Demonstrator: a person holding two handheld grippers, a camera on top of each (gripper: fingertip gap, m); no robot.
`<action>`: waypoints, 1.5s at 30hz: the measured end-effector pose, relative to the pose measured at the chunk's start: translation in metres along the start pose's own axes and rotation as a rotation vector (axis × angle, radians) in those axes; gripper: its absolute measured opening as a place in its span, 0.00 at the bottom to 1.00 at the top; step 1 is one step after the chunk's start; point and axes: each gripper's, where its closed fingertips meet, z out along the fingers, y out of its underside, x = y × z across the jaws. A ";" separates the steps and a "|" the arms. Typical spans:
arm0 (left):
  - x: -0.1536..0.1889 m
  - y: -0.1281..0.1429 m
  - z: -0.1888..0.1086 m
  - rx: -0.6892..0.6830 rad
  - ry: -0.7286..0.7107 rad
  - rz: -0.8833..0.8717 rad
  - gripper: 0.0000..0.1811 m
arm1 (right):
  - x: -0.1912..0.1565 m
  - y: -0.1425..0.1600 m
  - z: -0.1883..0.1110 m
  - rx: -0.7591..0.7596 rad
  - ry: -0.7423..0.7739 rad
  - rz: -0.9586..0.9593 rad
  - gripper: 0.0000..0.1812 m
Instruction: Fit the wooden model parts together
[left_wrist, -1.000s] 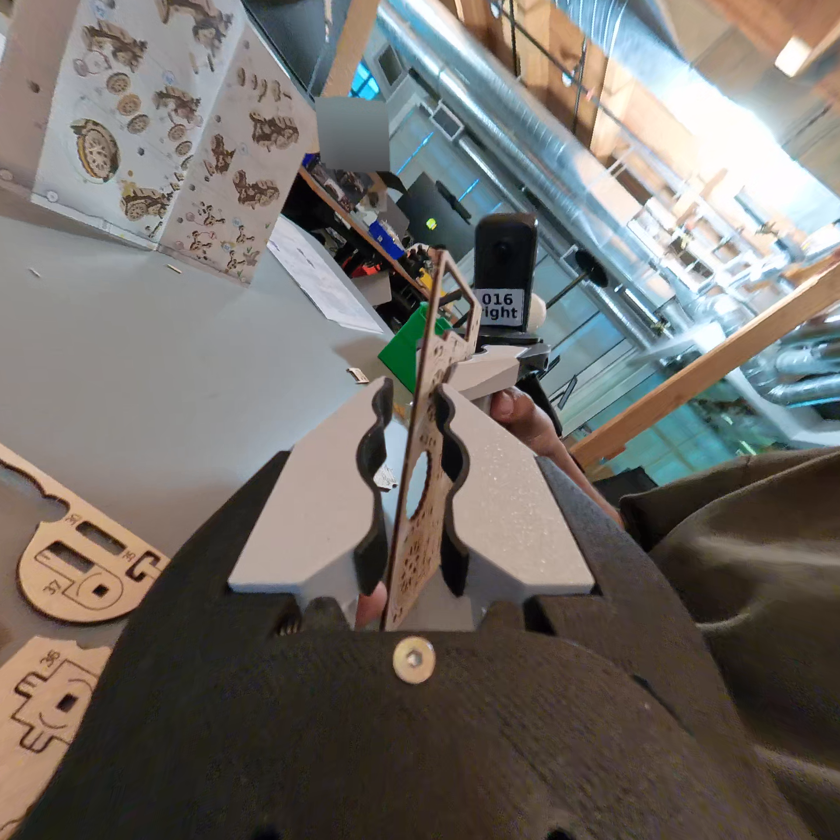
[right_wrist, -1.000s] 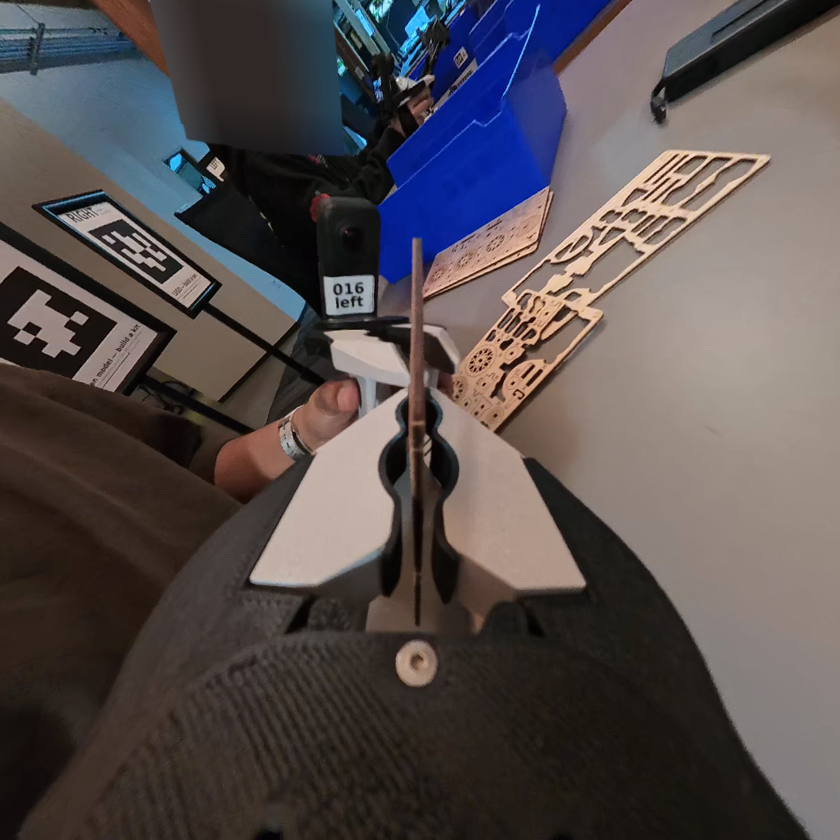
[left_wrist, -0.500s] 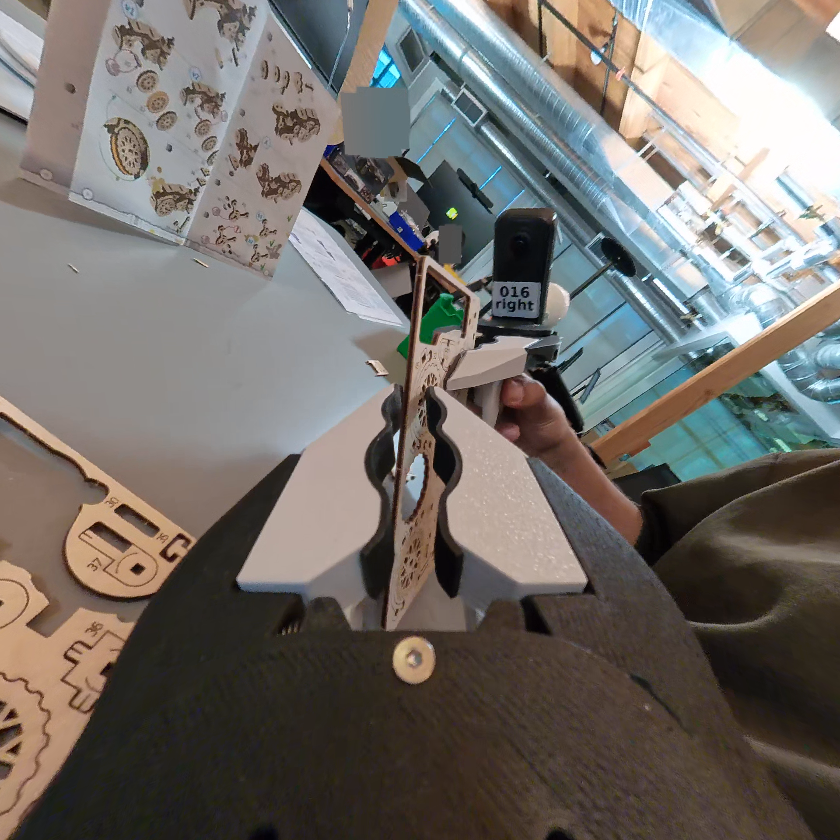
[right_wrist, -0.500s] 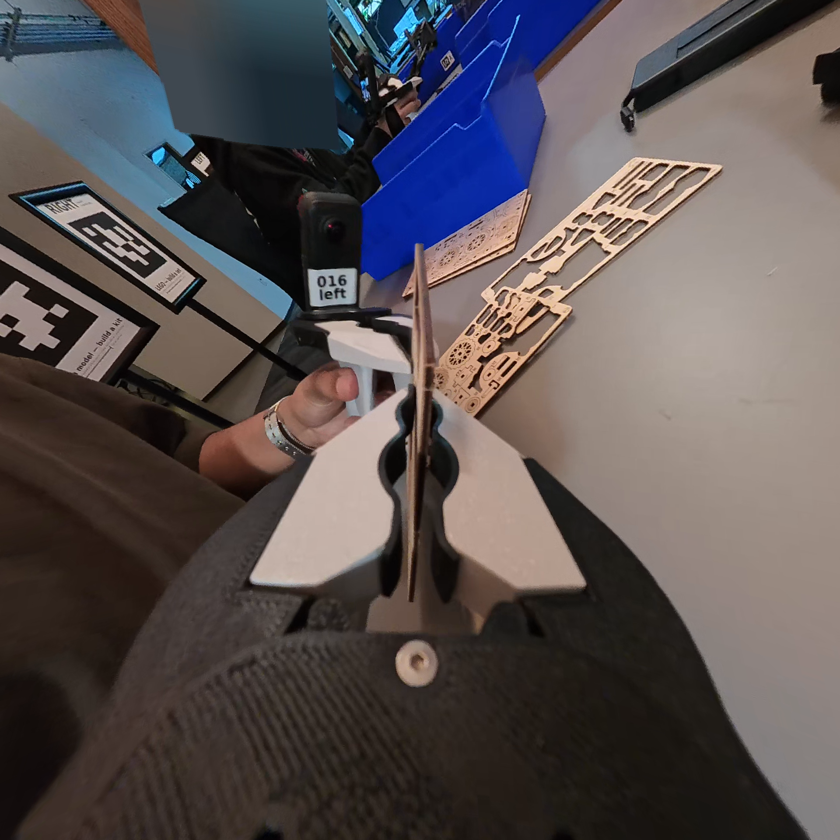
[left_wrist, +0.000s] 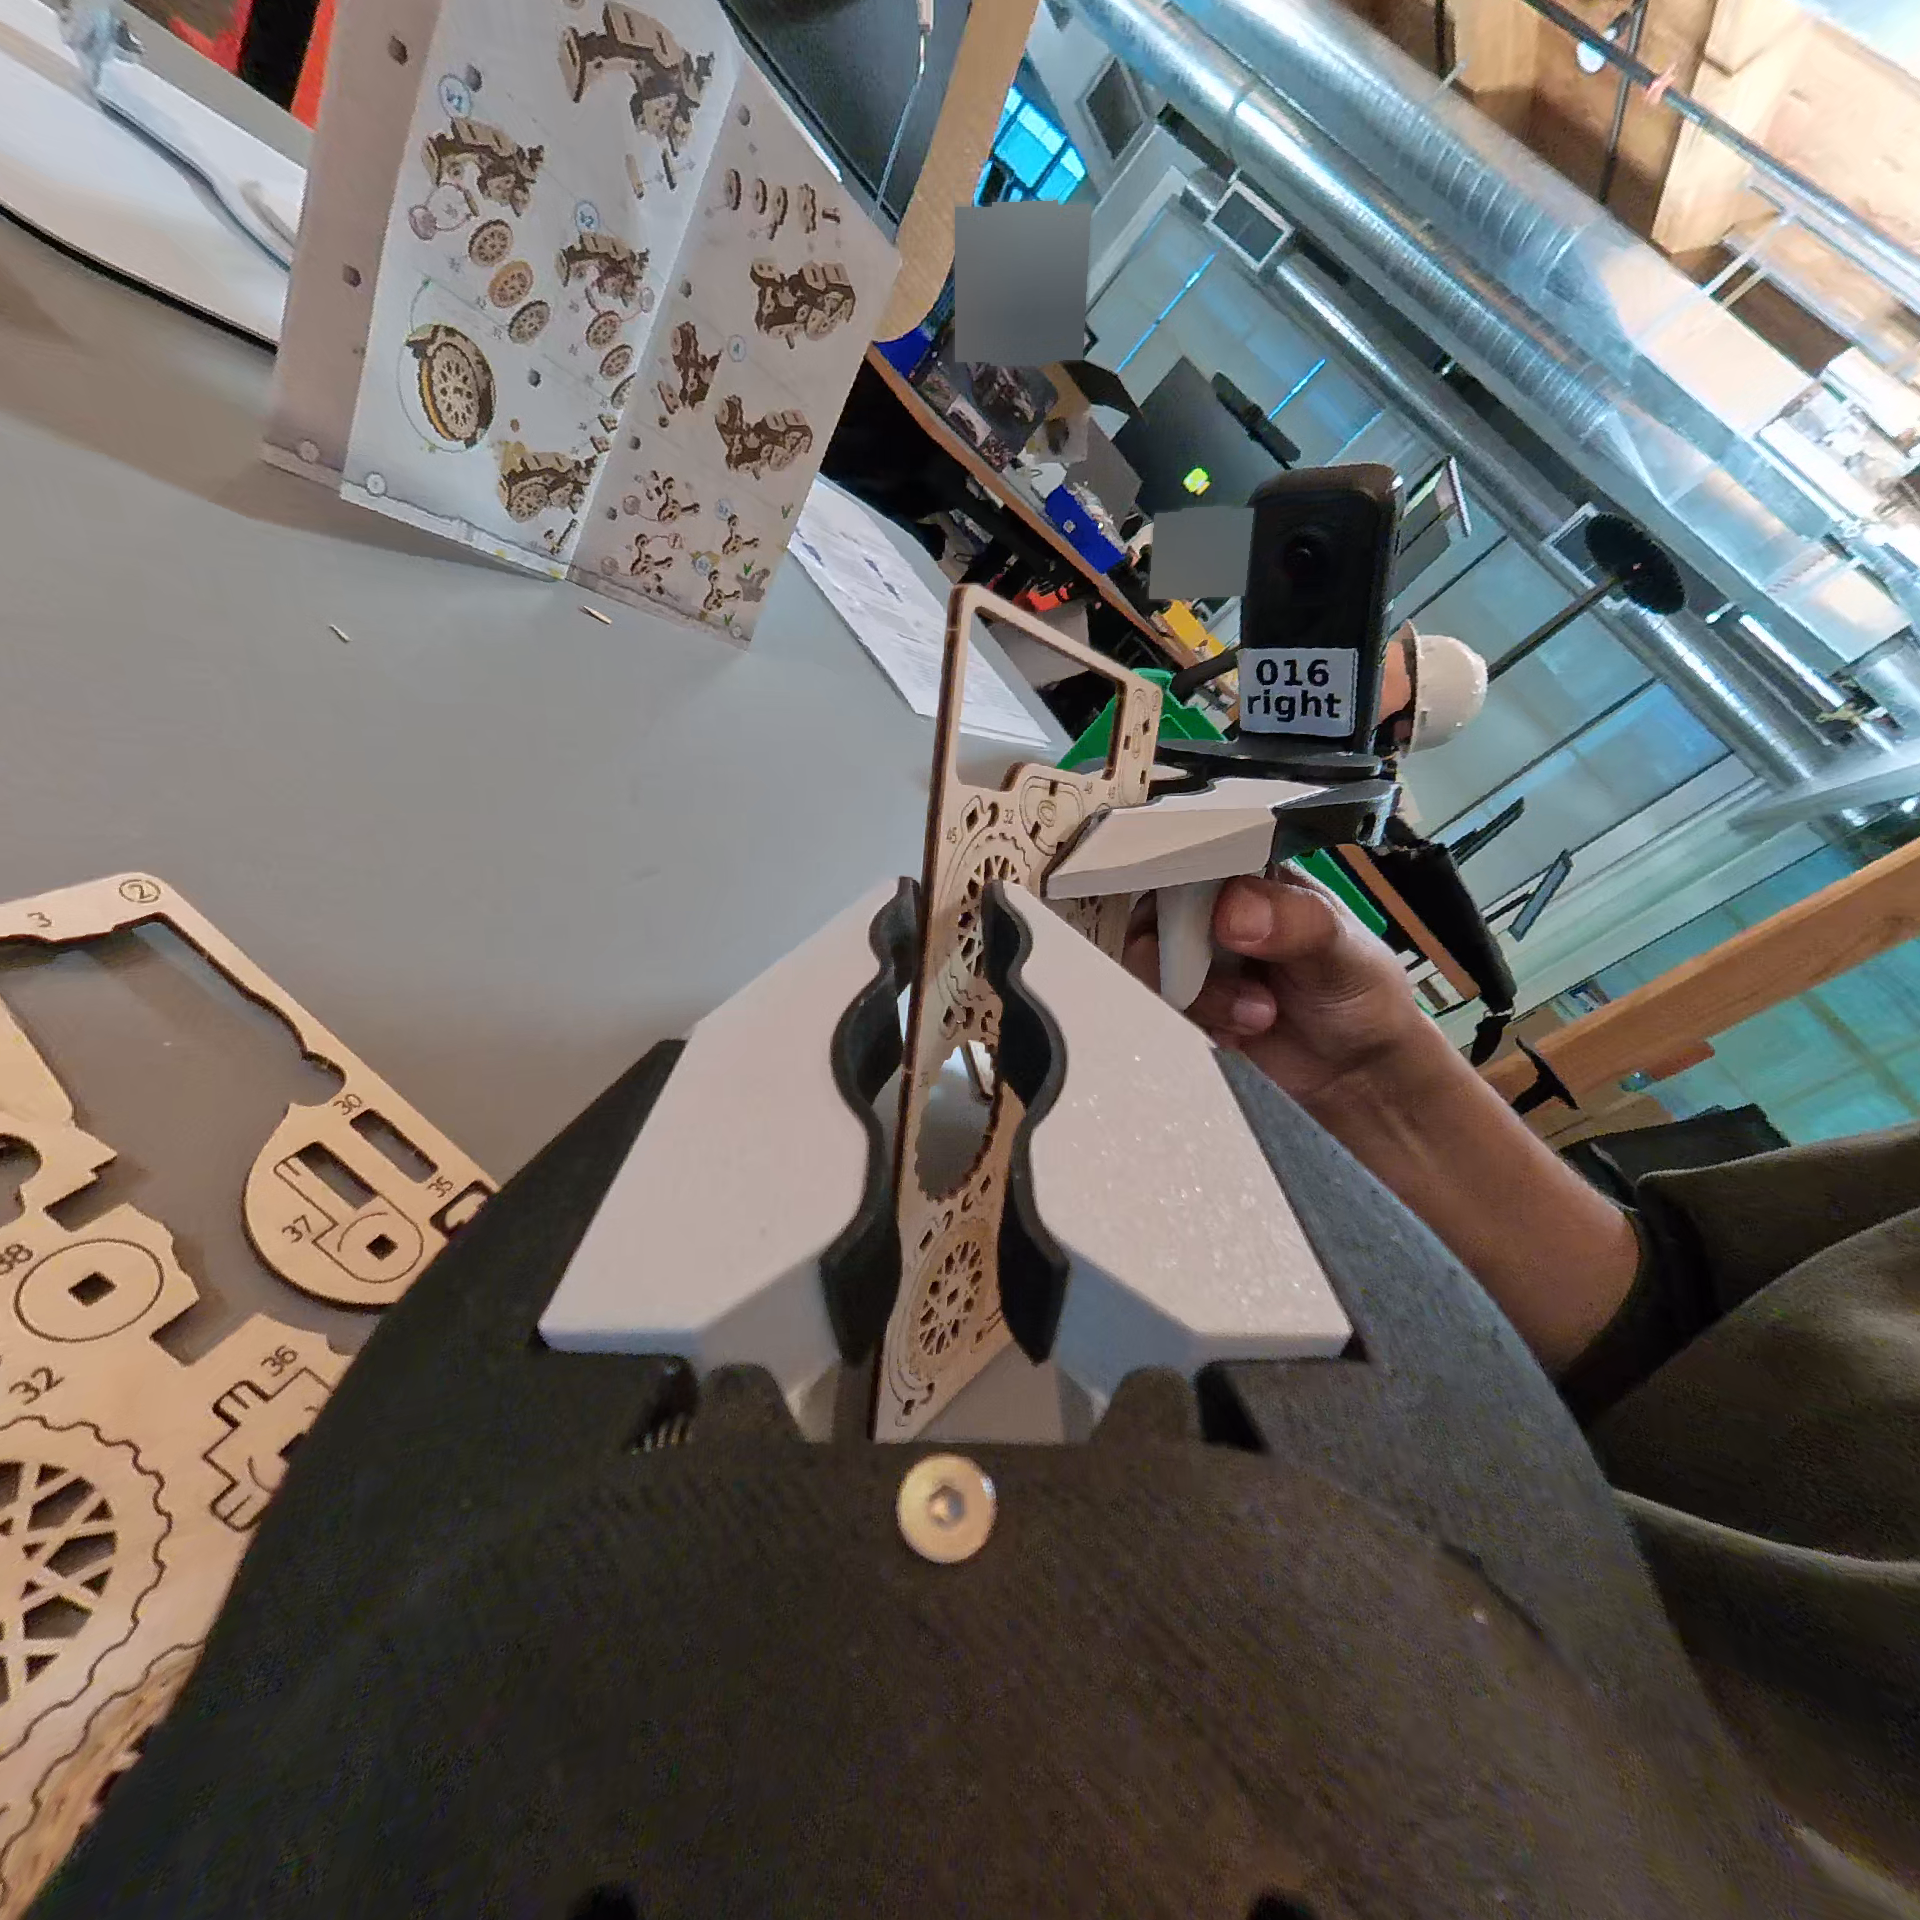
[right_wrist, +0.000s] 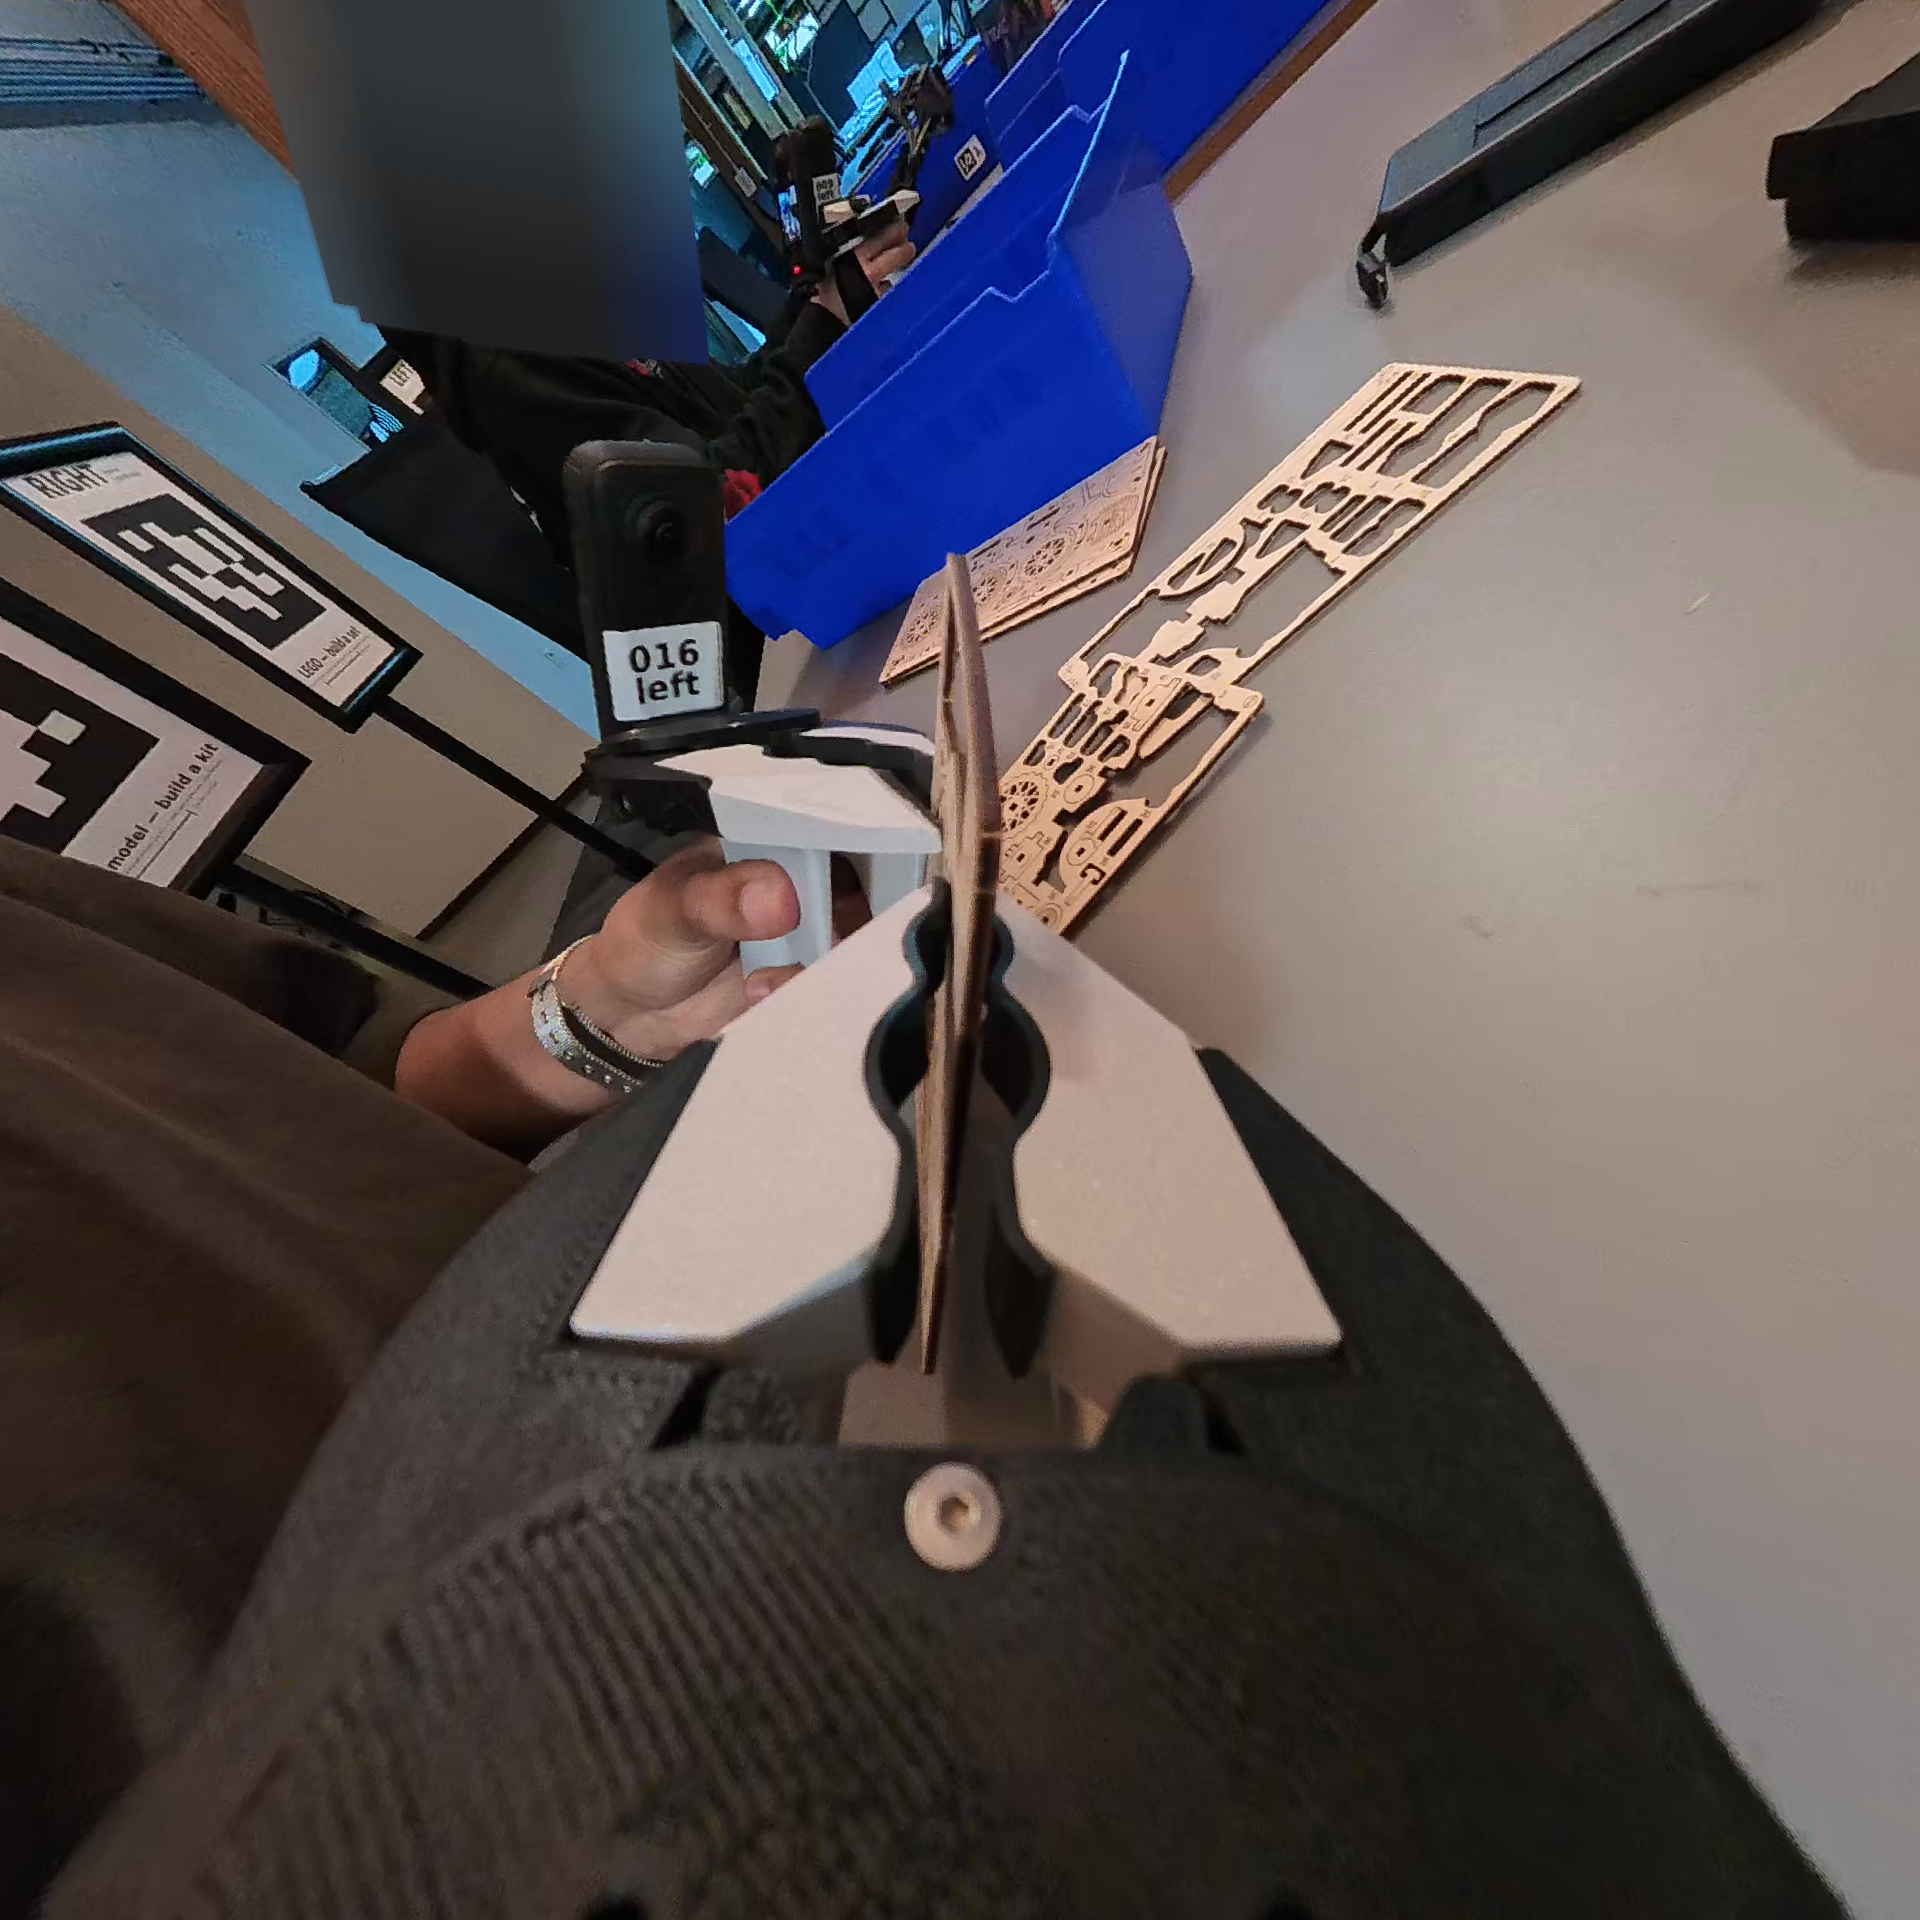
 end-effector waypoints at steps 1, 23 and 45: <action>0.000 -0.001 0.000 0.009 0.008 -0.013 0.06 | 0.000 -0.001 0.000 0.004 -0.007 0.011 0.01; -0.003 -0.014 -0.012 0.065 0.184 -0.221 0.05 | -0.005 -0.009 0.014 0.097 -0.001 0.018 0.00; 0.005 -0.005 -0.014 -0.019 0.237 -0.107 0.07 | -0.014 -0.016 0.012 0.120 -0.037 -0.020 0.00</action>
